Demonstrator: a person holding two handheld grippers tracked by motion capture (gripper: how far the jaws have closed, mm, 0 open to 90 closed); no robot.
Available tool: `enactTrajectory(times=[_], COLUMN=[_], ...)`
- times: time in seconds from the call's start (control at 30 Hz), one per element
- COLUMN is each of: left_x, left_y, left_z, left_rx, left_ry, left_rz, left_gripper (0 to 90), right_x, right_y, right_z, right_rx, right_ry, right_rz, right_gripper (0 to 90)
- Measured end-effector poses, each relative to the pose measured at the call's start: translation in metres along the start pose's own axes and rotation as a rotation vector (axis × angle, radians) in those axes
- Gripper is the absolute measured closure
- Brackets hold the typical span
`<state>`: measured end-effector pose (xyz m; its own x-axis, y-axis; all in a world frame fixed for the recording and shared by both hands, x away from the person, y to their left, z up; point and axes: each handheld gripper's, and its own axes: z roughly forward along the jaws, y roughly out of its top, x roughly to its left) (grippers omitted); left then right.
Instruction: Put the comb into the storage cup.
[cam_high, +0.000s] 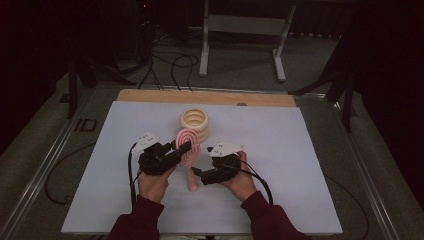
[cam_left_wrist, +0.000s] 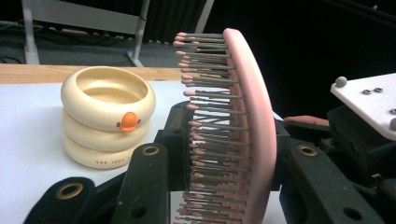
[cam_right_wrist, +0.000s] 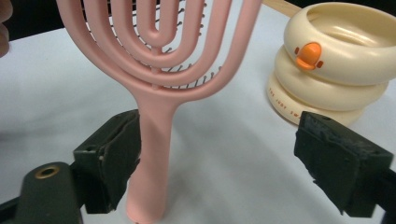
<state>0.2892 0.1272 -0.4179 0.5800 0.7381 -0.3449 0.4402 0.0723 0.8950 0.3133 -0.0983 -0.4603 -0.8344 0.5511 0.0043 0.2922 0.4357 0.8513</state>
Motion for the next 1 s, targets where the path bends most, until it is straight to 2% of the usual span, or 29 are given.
enactTrajectory(times=[0.27, 0.4, 0.5, 0.93, 1.0], left_x=[0.0, 0.001, 0.002, 0.007, 0.008], left_y=[0.002, 0.002, 0.003, 0.008, 0.009], left_z=[-0.001, -0.001, -0.001, -0.004, -0.004], left_rx=[-0.001, 0.001, 0.006, 0.005, 0.005], left_ry=[-0.003, -0.004, 0.0, 0.005, 0.006], left_rz=[0.009, 0.011, 0.018, 0.027, 0.029], left_gripper=[64.7, 64.7, 64.7, 64.7, 64.7], right_x=[-0.006, -0.007, -0.009, -0.018, -0.02], right_y=[-0.007, -0.007, -0.007, -0.023, -0.023], right_z=[-0.008, -0.012, -0.015, -0.032, -0.035], right_rx=[-0.035, -0.043, -0.066, -0.095, -0.108], right_ry=[-0.016, -0.029, -0.021, -0.08, -0.089], right_rz=[0.004, 0.022, 0.036, 0.078, 0.067], right_gripper=[11.8, 10.6, 10.1, 9.2, 9.3])
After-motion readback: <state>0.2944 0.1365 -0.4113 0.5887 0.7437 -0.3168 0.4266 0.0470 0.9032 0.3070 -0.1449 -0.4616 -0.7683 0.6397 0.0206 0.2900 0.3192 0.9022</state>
